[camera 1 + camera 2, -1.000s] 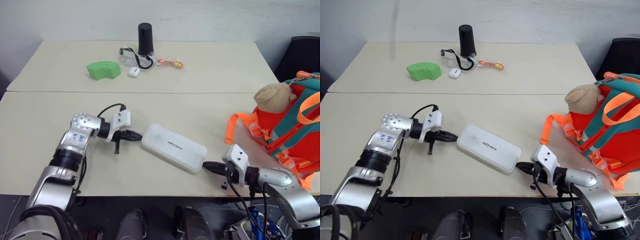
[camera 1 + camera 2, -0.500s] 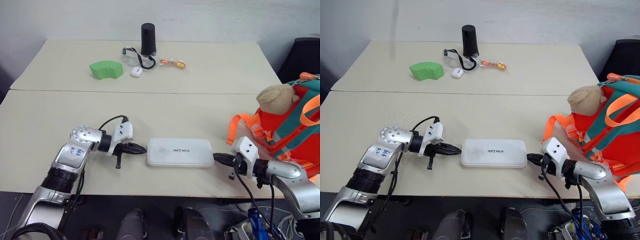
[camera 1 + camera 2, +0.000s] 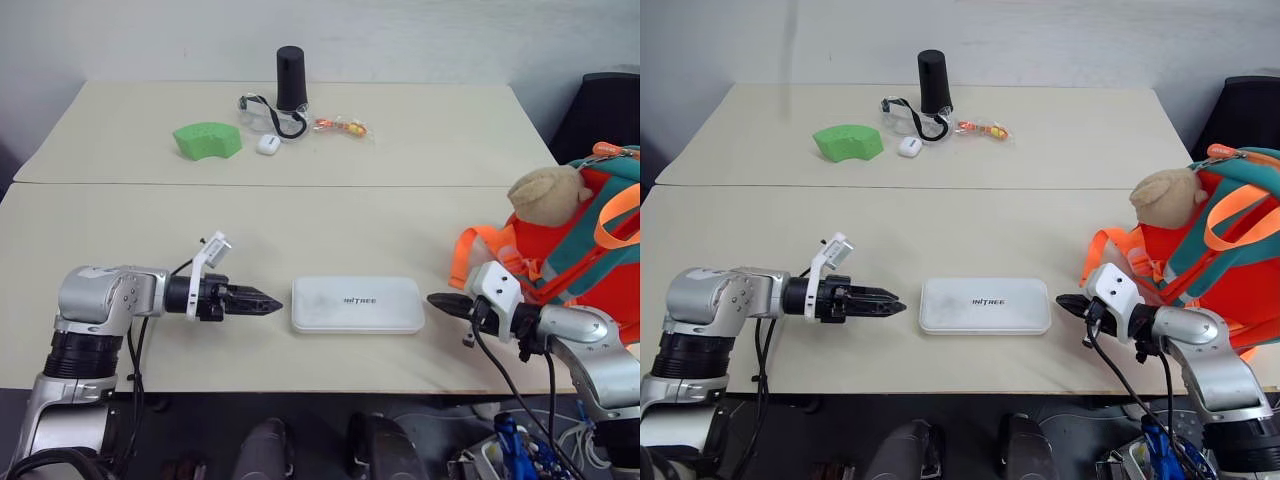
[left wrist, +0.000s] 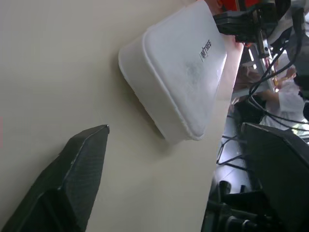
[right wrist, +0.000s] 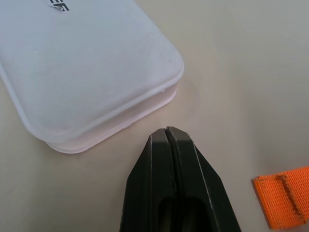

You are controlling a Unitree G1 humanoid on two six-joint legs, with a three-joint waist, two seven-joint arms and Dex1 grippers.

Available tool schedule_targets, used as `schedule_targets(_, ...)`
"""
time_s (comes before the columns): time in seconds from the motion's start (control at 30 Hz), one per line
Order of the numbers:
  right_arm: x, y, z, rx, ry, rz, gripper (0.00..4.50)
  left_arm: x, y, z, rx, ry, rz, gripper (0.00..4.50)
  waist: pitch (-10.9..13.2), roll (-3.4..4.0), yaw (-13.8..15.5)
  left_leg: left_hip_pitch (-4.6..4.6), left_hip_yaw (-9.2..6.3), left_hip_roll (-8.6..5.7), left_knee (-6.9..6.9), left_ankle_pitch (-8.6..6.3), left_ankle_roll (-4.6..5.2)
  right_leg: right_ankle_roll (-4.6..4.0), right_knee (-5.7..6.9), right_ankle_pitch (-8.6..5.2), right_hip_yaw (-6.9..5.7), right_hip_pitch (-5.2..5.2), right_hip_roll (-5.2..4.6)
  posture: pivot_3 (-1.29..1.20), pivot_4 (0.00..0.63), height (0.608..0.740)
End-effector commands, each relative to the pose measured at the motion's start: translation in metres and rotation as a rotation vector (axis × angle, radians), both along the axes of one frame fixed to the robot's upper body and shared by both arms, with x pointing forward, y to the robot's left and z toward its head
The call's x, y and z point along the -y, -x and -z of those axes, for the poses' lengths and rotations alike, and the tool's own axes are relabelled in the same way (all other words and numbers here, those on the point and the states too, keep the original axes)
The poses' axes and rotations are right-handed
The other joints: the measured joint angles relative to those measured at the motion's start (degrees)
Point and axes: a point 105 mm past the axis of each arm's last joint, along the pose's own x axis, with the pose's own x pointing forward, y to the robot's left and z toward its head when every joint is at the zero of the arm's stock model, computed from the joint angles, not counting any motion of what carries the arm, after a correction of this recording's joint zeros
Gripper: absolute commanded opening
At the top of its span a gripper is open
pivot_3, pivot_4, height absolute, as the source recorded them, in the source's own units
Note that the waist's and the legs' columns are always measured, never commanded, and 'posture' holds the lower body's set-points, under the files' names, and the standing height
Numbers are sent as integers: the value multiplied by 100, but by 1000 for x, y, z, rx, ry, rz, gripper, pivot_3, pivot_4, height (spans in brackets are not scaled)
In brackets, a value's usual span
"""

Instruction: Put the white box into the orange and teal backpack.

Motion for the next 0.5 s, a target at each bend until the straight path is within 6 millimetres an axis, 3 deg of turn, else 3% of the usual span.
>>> schedule_targets(0.03,-3,-2,-9,38,17,-30,0,7,-1,-1,-58,15,-20,4465,0,0,-1,0,0,0,0,1,-1,0,0,0,0,0,-1,0,150,740)
schedule_targets(0.2,-11,-2,-8,38,15,-61,0,37,-11,8,-81,15,3,4465,0,1,48,4,-1,-5,0,2,-2,0,2,0,0,4,-2,0,150,740)
schedule_targets(0.33,-17,0,-5,35,17,-76,0,62,-25,8,-97,45,-7,4465,-1,0,140,5,1,-12,3,4,2,6,0,4,1,7,0,0,150,740)
schedule_targets(0.5,-21,1,-5,37,9,-79,0,87,-28,0,-104,75,53,4465,-1,0,140,4,1,-15,3,5,3,9,0,5,1,8,-1,0,150,740)
